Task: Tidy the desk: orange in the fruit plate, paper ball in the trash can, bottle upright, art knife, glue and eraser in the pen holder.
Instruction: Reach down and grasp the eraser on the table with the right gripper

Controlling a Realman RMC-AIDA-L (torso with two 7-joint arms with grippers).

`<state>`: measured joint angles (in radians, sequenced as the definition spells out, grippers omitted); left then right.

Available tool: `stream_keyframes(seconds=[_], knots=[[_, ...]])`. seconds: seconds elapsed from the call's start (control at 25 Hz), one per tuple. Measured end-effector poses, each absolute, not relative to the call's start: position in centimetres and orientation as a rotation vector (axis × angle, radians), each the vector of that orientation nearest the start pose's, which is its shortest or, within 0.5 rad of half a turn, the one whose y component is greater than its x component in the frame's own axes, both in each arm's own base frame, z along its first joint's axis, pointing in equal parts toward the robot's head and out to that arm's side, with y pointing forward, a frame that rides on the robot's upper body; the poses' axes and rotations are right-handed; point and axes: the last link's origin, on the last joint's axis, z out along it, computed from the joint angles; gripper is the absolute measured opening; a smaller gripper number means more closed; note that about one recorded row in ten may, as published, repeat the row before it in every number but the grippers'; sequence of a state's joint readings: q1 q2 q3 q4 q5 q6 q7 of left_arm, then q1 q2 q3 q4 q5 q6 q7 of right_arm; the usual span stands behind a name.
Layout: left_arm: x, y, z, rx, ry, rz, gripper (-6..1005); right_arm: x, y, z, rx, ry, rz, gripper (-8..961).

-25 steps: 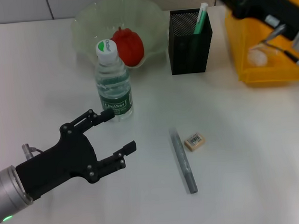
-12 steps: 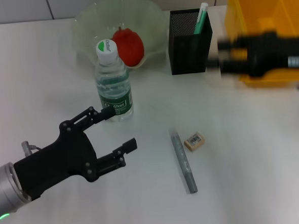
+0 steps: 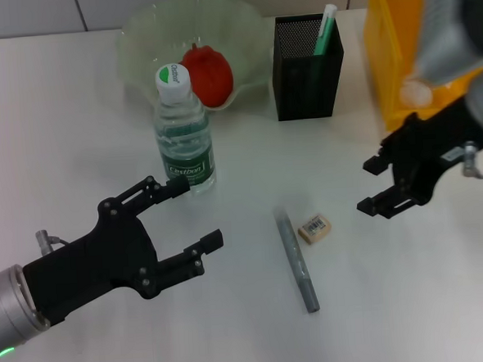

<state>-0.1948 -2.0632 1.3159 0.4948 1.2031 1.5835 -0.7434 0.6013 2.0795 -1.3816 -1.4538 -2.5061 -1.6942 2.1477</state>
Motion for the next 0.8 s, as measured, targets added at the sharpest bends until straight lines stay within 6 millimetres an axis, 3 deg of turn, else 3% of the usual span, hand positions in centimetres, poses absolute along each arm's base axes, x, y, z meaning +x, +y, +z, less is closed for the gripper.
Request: stream_keyframes(seconds=[0.08,0.12,0.32,0.8], knots=[[-28.2,23.2,-3.8,-2.524,-0.226,-1.047,784,15.2,33.8,0.0,-2.904,0.262,-0.58,601],[-28.2,23.1,-3.8,-2.523,-0.228,-1.046,784,14.6,33.7,-1.7,-2.917,0.151,-0.654,601],[-28.4,22.9,-3.8,-2.518,-0.233,-1.042,784,13.9,33.6,-4.2,-2.936,0.026,-0.742,601],[-28.5,22.8,-3.7,-2.517,-0.234,-1.042,784,14.3,33.7,-6.9,-2.918,-0.072,-0.768,599]])
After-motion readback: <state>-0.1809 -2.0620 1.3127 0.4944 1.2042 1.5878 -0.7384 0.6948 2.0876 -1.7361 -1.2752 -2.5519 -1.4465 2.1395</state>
